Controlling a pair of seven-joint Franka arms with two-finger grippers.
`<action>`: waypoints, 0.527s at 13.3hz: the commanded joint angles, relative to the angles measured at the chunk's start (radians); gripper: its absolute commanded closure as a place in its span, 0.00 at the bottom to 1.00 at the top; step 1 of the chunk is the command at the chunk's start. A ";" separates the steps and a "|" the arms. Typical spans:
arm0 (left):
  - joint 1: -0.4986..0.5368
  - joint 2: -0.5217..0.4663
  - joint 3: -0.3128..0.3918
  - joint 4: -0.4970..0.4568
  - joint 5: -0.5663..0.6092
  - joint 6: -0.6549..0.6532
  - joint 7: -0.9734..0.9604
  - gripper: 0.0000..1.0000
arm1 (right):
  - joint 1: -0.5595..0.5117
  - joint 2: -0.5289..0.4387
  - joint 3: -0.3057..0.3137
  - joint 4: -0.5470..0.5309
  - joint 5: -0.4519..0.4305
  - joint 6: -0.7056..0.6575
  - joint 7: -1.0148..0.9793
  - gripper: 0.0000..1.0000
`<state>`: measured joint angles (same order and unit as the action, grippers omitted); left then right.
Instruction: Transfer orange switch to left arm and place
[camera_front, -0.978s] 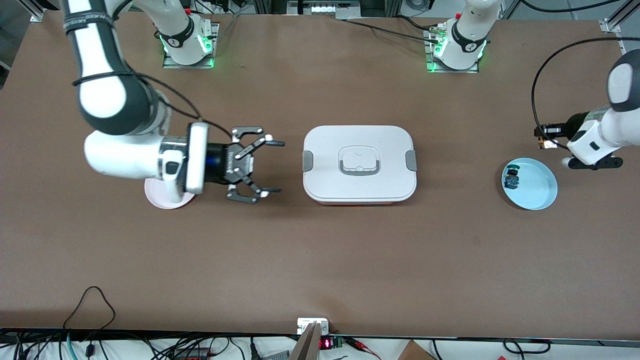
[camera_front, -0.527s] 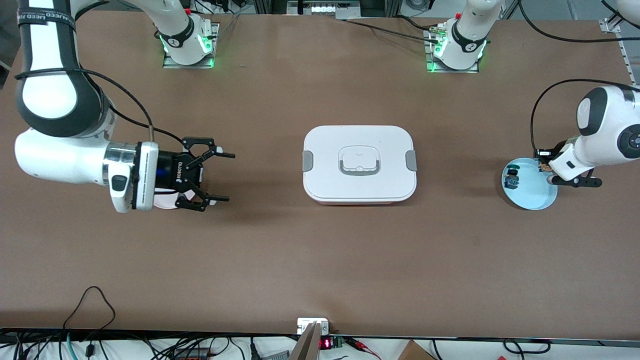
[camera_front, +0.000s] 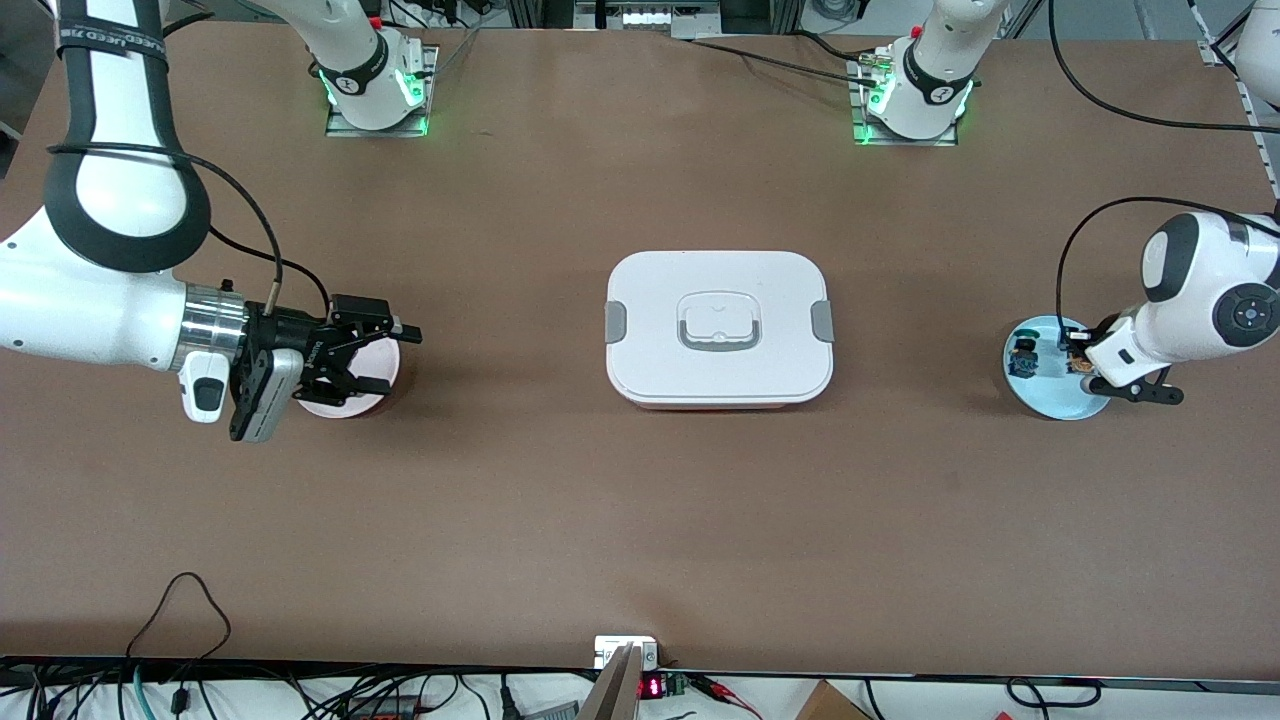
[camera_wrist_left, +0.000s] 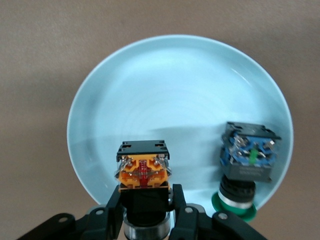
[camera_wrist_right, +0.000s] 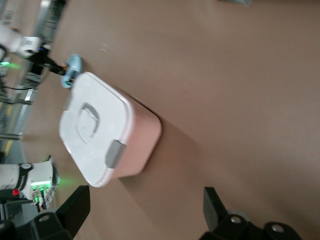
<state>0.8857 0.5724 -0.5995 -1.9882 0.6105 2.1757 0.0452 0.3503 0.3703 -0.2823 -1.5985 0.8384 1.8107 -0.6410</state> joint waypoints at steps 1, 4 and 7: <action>0.002 0.049 -0.011 0.045 0.029 -0.014 0.002 0.17 | 0.003 -0.031 0.000 -0.012 -0.201 -0.011 0.258 0.00; 0.010 0.009 -0.038 0.048 0.011 -0.048 0.062 0.00 | 0.001 -0.034 0.000 -0.014 -0.511 -0.060 0.432 0.00; 0.016 -0.064 -0.155 0.152 -0.075 -0.286 0.061 0.00 | 0.001 -0.045 0.009 0.011 -0.798 -0.160 0.608 0.00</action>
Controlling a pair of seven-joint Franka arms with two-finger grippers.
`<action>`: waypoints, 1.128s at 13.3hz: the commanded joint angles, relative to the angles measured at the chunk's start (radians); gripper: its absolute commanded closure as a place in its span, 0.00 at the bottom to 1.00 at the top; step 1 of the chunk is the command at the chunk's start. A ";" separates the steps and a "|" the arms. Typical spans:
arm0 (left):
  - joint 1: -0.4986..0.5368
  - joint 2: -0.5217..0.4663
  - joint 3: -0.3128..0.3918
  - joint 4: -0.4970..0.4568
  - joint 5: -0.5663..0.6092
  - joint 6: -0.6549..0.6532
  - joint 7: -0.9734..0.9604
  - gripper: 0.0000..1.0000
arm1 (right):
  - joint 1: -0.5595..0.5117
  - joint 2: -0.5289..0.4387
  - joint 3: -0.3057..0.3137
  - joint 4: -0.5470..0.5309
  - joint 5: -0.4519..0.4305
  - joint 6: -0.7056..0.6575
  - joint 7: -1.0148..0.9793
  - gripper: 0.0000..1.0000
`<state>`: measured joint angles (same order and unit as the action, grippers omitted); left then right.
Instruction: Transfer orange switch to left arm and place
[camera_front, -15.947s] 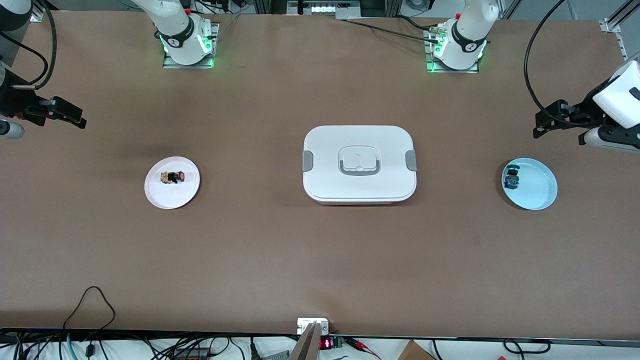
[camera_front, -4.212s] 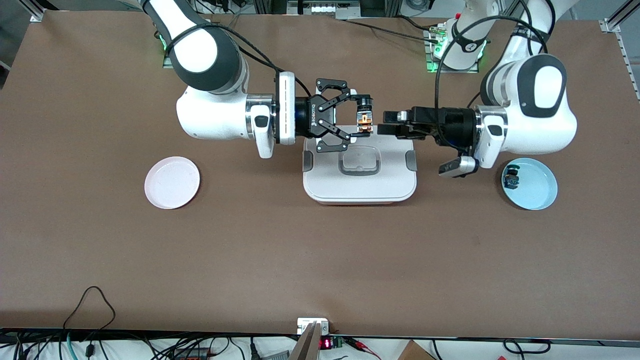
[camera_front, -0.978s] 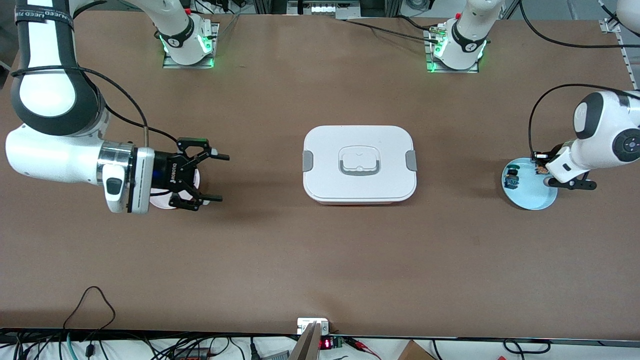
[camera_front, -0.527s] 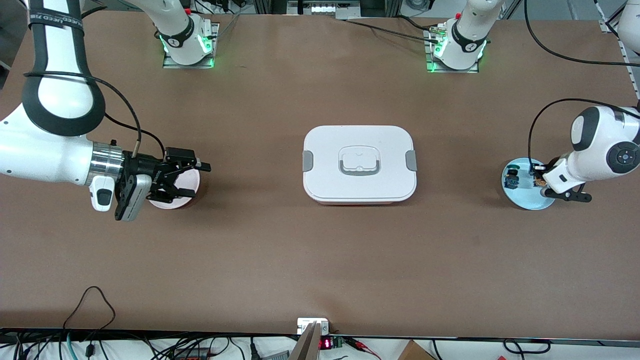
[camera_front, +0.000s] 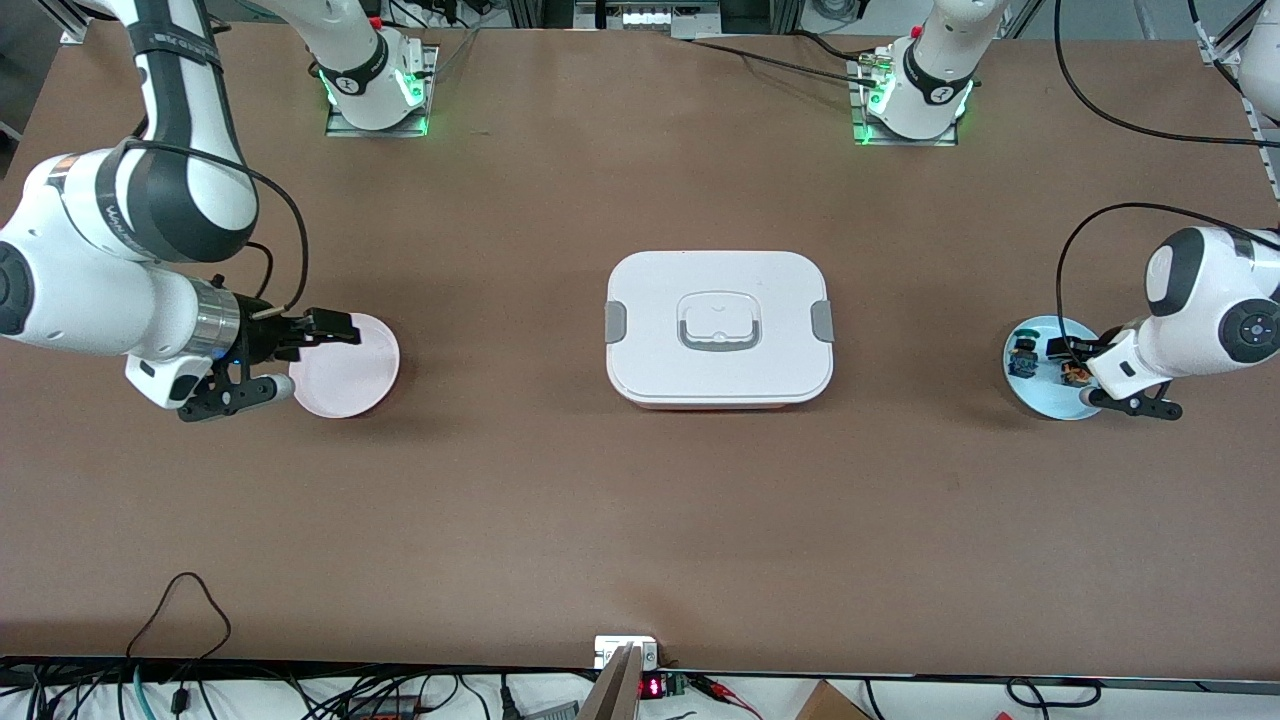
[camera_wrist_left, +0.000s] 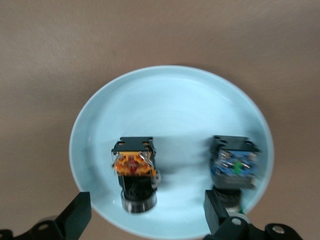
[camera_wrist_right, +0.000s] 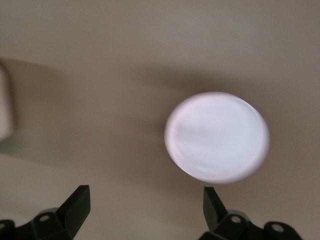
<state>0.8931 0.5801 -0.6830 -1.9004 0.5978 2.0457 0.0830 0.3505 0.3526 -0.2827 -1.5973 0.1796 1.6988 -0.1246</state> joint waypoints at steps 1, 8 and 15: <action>0.009 -0.095 -0.110 0.102 -0.087 -0.247 0.023 0.00 | 0.001 -0.037 0.010 0.014 -0.204 -0.062 0.092 0.00; 0.032 -0.146 -0.368 0.421 -0.161 -0.659 0.015 0.00 | -0.274 -0.168 0.158 0.040 -0.221 0.005 0.082 0.00; -0.314 -0.322 -0.007 0.531 -0.407 -0.700 0.034 0.00 | -0.294 -0.349 0.145 -0.203 -0.198 0.093 0.097 0.00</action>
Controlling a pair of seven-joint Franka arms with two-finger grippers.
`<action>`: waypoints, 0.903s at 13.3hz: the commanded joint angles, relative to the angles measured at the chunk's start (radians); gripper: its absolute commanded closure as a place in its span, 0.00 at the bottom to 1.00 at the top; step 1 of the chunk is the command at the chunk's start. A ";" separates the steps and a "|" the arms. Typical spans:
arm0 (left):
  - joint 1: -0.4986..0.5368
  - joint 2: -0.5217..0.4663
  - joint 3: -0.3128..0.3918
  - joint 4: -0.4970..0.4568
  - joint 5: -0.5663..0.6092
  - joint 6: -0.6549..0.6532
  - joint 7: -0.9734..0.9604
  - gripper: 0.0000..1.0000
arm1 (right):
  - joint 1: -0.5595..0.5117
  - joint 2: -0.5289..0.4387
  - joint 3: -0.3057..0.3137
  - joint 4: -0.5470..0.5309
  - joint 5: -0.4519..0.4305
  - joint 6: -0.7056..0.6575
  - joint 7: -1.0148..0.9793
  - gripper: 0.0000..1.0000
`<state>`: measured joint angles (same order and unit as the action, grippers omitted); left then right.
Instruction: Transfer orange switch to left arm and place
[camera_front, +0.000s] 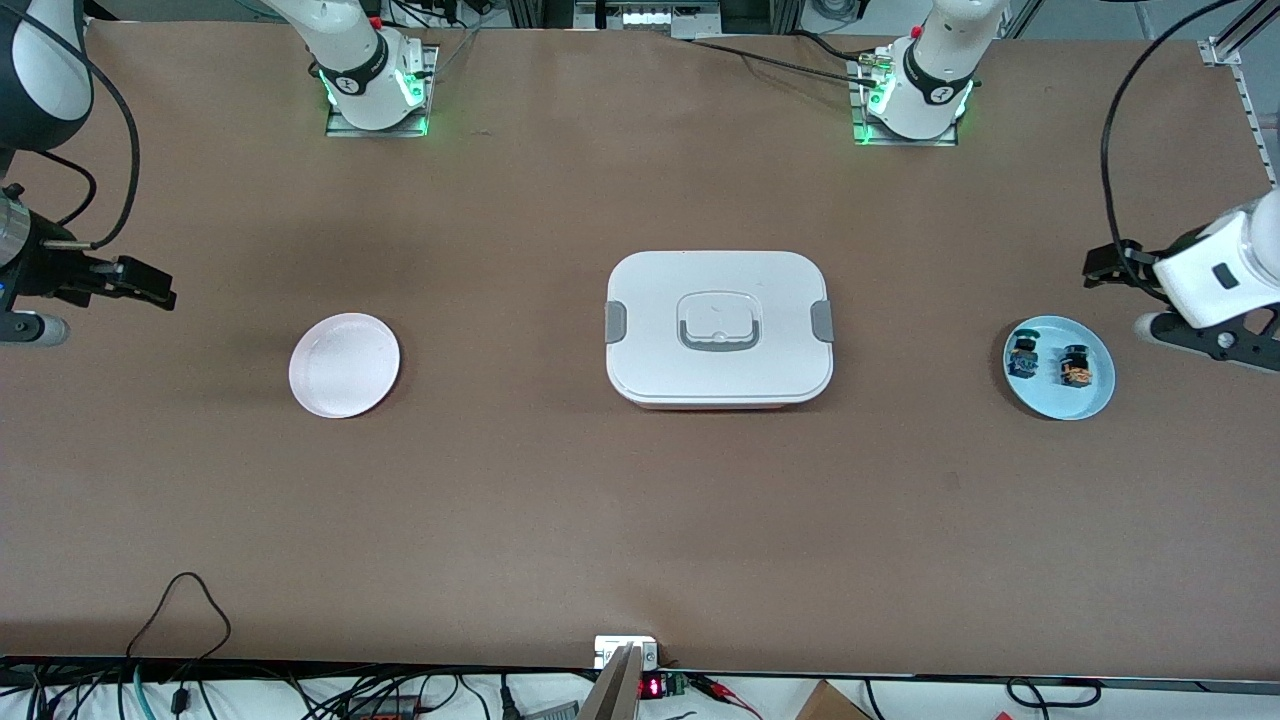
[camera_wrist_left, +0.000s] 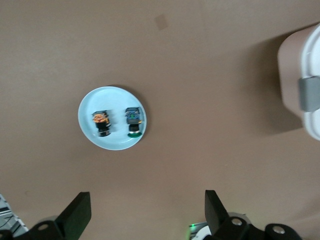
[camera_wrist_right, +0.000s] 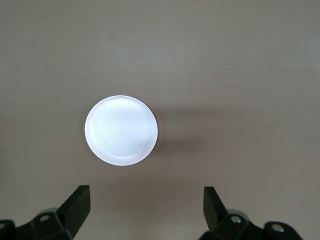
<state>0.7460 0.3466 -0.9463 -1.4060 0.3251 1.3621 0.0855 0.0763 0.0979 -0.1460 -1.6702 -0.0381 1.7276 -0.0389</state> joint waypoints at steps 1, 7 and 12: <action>-0.280 -0.121 0.418 0.035 -0.217 -0.012 0.034 0.00 | -0.020 -0.092 0.008 -0.120 0.020 0.055 0.011 0.00; -0.709 -0.295 1.010 -0.161 -0.388 0.076 0.030 0.00 | -0.010 -0.083 0.016 -0.054 0.017 0.030 0.001 0.00; -0.715 -0.403 1.017 -0.386 -0.379 0.267 -0.004 0.00 | -0.007 -0.070 0.017 -0.034 0.020 0.024 0.007 0.00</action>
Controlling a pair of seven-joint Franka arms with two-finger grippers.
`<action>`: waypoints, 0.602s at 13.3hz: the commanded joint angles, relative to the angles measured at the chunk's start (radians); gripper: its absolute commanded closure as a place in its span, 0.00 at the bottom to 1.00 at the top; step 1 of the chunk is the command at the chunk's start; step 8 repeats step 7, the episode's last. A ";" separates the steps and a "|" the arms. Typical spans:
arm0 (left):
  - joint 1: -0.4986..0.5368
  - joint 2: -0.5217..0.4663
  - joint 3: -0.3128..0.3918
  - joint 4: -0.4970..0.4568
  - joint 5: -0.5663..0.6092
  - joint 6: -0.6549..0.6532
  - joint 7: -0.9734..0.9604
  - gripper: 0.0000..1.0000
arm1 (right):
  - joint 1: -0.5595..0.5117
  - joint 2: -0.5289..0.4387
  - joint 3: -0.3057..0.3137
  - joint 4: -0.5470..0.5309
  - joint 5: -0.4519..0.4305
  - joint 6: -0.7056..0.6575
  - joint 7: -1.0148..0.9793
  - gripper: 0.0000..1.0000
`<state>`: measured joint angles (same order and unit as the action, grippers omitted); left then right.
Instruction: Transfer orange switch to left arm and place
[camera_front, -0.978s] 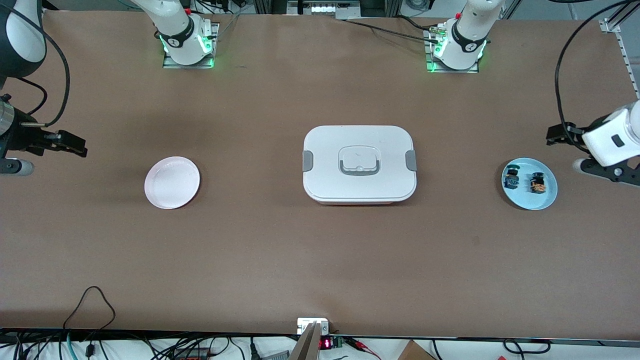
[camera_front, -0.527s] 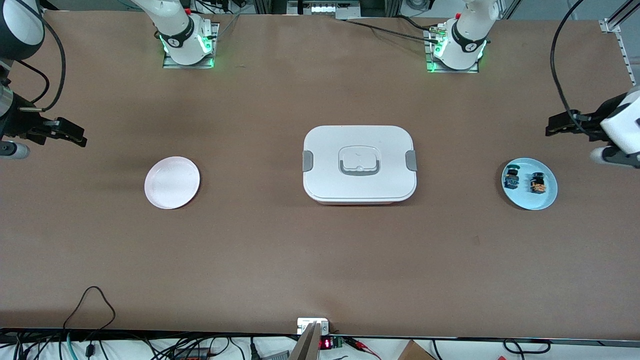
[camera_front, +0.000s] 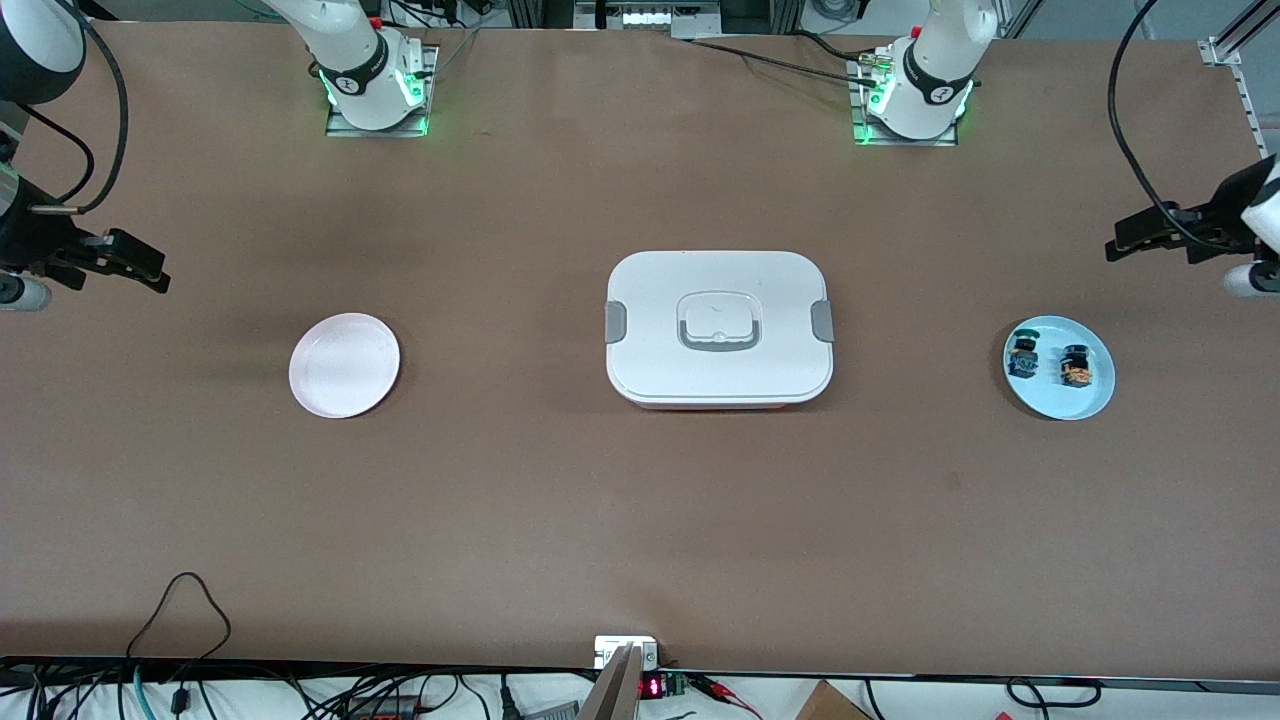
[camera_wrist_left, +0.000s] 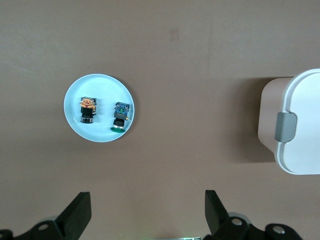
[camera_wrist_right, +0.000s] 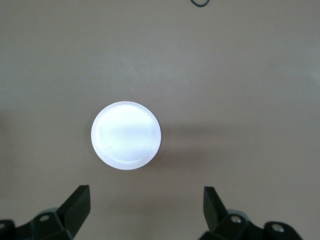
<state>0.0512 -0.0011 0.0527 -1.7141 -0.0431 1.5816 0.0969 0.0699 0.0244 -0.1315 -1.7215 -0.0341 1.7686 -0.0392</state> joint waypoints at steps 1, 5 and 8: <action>-0.021 -0.057 0.016 -0.073 -0.009 0.044 -0.031 0.00 | -0.001 0.012 0.003 0.028 0.016 -0.018 0.005 0.00; -0.024 -0.053 0.015 -0.058 -0.006 0.040 -0.025 0.00 | -0.005 0.014 -0.002 0.036 0.016 -0.018 0.001 0.00; -0.024 -0.053 0.015 -0.056 -0.006 0.037 -0.026 0.00 | -0.004 0.014 0.000 0.036 0.016 -0.020 0.002 0.00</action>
